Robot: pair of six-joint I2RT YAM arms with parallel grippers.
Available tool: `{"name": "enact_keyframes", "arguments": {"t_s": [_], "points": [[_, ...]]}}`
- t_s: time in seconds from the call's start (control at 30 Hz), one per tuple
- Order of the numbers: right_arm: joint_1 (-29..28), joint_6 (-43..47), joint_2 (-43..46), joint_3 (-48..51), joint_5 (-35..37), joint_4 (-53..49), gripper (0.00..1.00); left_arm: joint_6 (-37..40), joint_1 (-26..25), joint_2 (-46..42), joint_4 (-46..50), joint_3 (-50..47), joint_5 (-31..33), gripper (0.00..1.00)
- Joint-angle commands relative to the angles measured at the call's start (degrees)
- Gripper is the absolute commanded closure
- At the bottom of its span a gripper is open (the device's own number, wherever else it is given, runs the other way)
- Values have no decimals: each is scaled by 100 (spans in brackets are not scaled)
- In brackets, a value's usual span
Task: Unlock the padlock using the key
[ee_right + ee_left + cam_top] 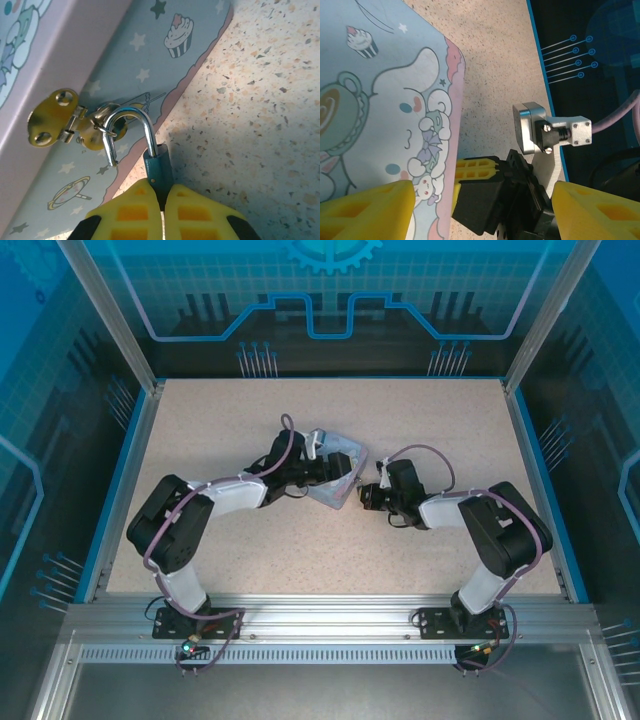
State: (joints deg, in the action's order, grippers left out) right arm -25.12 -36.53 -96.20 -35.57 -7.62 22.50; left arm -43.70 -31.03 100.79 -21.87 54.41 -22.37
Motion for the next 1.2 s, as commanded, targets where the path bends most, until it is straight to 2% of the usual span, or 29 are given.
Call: {"name": "enact_keyframes", "arguments": {"t_s": [0.0, 0.37, 0.93, 1.17], "points": [[-111, -237, 111, -207, 227, 155, 94, -323, -233, 225, 864, -404, -88, 26], [-113, -345, 119, -388, 331, 231, 94, -376, -275, 230, 737, -618, -66, 26], [-125, -589, -124, -902, 471, -181, 94, -422, -300, 284, 653, -689, -83, 26], [-107, -413, -71, -951, 797, -456, 94, -369, -284, 191, 744, -687, -15, 25]]}}
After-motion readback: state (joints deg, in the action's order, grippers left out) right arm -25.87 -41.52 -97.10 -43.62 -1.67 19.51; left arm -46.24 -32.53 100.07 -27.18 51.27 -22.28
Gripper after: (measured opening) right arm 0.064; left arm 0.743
